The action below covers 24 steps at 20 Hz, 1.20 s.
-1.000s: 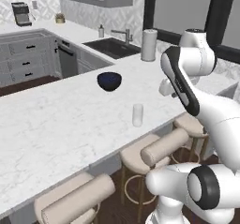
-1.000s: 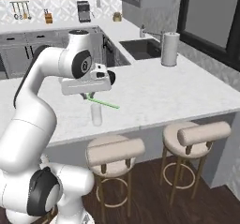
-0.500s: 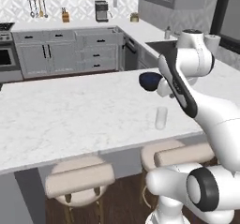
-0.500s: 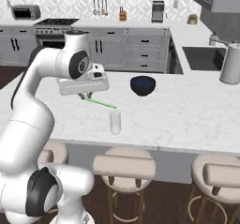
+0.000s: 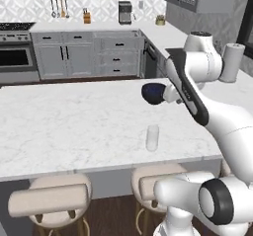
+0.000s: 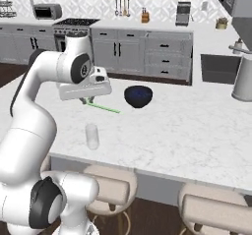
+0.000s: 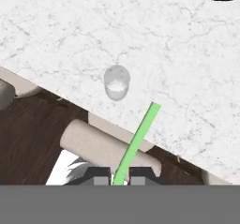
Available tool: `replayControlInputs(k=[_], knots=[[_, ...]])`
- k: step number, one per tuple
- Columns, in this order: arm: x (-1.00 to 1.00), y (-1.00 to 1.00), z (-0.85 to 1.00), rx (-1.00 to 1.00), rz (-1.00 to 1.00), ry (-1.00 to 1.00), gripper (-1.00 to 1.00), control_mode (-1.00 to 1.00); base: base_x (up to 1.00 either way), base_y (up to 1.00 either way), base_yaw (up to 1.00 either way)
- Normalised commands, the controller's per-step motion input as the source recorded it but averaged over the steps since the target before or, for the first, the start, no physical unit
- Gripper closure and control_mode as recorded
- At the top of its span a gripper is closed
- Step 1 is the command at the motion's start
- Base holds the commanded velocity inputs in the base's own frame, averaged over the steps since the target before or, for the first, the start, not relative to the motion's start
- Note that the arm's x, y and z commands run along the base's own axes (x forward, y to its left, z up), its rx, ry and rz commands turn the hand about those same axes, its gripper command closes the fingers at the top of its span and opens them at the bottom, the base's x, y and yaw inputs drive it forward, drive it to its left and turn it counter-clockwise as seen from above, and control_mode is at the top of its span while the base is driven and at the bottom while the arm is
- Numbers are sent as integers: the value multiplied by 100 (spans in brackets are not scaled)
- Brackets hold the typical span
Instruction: Take a straw from the drawer in front and place it inside the glass cup on the dining counter.
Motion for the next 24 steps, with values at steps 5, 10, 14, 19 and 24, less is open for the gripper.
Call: replayControlInputs(k=[5, 10, 14, 19, 24], knots=[[0, 0, 0, 0, 0, 0, 100, 100, 99, 12, -2], [29, 2, 17, 12, -1, 4, 100, -100, 17, 3, -1], [0, 0, 41, 34, 4, 0, 100, -100, 0, 0, 0], [-17, 0, 33, 41, 11, -6, 100, -100, 0, 0, 0], [-19, 4, 22, 41, 9, -9, 100, -100, 0, 0, 0]])
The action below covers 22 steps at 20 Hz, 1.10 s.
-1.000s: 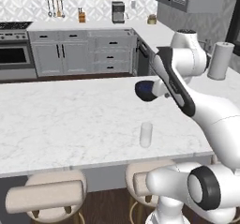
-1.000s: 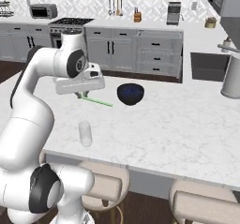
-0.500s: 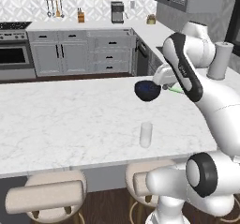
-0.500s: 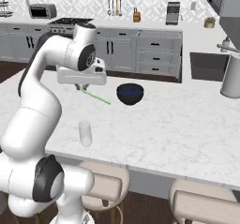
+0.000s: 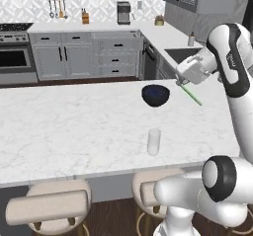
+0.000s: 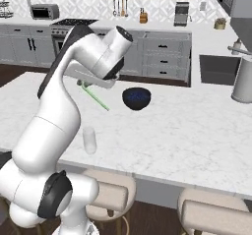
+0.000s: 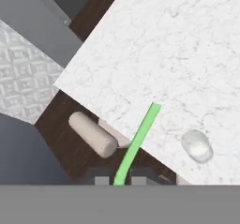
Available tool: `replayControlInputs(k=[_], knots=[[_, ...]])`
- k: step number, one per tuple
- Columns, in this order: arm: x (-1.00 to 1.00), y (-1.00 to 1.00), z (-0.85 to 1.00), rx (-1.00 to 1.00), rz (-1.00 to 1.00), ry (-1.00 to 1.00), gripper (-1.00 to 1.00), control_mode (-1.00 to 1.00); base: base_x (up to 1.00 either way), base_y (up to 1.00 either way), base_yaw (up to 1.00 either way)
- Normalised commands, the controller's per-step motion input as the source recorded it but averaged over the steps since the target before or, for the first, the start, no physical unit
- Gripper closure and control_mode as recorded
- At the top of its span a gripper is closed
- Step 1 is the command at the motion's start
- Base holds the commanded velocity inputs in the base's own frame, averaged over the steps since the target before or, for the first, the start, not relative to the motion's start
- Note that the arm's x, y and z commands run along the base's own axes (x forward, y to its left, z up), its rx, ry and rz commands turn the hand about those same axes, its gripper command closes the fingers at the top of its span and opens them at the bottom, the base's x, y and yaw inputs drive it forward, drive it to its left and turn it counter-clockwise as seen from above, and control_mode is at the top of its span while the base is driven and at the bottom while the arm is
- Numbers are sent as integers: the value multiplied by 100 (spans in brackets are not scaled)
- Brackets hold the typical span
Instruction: Take a straw from the drawer in front and place it inside the glass cup on the dining counter.
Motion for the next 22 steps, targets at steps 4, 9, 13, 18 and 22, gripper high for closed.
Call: replayControlInputs(k=[4, 9, 13, 18, 22], knots=[[-11, 6, 10, 43, 6, -8, 100, -100, 0, 0, 0], [-1, 26, 0, 33, 2, -3, 100, -100, 0, 0, 0], [2, 36, 0, 26, 0, 0, 100, -100, 0, 0, 0], [24, 27, 0, 19, 0, 1, 100, -100, 0, 0, 0], [37, 12, -1, 16, 1, 10, 100, -100, 0, 0, 0]])
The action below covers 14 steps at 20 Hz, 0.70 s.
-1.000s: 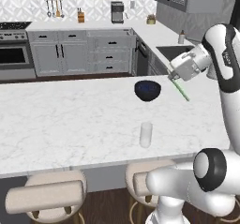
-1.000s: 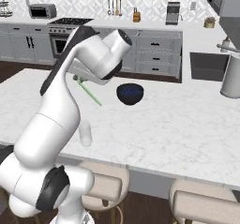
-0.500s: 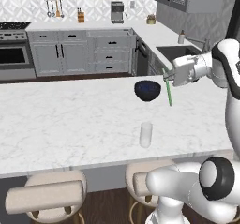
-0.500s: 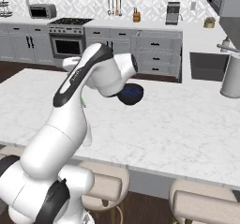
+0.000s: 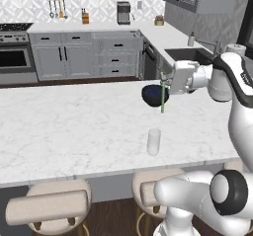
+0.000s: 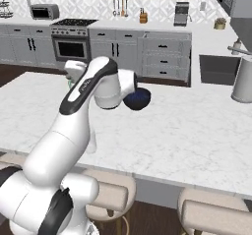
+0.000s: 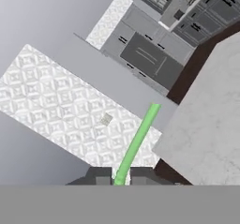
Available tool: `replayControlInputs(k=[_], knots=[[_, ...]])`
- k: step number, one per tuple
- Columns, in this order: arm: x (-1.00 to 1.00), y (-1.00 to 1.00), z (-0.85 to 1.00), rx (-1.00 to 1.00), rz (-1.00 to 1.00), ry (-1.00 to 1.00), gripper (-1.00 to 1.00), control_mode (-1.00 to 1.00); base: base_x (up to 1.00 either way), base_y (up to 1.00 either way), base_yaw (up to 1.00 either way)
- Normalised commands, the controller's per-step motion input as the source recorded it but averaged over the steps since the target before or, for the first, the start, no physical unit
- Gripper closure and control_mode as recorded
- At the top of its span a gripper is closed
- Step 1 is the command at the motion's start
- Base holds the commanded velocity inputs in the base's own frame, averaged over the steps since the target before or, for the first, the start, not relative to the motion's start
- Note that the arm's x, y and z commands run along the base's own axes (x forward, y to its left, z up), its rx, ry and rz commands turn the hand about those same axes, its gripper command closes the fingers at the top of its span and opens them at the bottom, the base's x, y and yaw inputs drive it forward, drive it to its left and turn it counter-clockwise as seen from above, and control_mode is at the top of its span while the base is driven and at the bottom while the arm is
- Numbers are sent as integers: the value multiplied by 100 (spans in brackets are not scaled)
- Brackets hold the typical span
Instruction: Take a straw from the drawer in front and place it inside the glass cup on the dining counter.
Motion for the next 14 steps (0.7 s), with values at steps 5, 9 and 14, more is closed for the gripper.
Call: replayControlInputs(k=[5, 9, 14], knots=[[12, 0, -24, 5, 3, 7, 100, -100, 0, 0, 0], [6, -4, -36, 0, 3, 4, 100, -100, 0, 0, 0], [12, -5, -31, 0, 2, 0, 100, -100, 0, 0, 0]])
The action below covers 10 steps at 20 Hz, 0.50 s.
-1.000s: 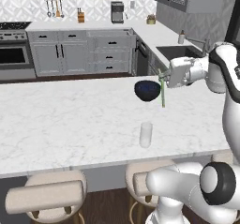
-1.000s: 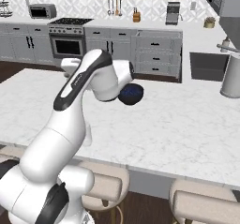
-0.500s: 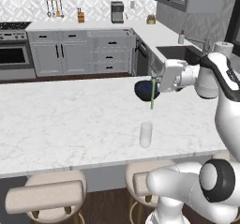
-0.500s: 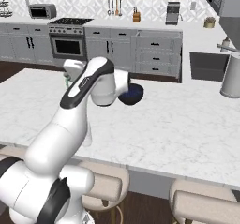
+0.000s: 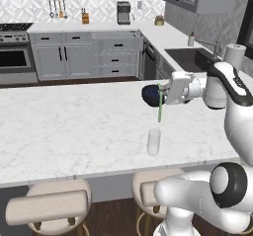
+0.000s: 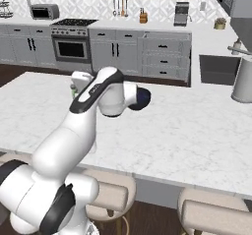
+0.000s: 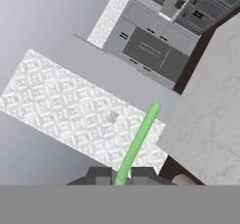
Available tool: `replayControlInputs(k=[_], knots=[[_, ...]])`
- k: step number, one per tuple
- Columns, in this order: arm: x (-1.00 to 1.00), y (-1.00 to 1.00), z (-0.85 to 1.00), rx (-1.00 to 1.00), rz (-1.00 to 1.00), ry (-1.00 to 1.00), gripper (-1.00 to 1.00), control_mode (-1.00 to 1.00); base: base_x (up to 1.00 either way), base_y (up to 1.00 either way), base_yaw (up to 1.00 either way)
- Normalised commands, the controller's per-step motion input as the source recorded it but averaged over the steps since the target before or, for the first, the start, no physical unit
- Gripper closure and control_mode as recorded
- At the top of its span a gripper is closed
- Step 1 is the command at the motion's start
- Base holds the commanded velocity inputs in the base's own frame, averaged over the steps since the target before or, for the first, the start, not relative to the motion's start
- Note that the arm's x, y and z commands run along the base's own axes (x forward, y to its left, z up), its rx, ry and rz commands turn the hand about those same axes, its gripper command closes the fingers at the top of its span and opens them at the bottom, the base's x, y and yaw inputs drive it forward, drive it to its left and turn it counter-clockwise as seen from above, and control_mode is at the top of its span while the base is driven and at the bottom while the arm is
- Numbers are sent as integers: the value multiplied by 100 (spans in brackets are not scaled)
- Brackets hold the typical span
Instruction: Take a straw from the drawer in front and place it inside the glass cup on the dining counter.
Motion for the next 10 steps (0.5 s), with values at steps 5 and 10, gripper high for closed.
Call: replayControlInputs(k=[5, 10], knots=[[10, -15, -29, 0, 1, 0, 100, -100, 0, 0, 0], [1, -12, -23, 0, 0, 1, 100, -100, 0, 0, 0]])
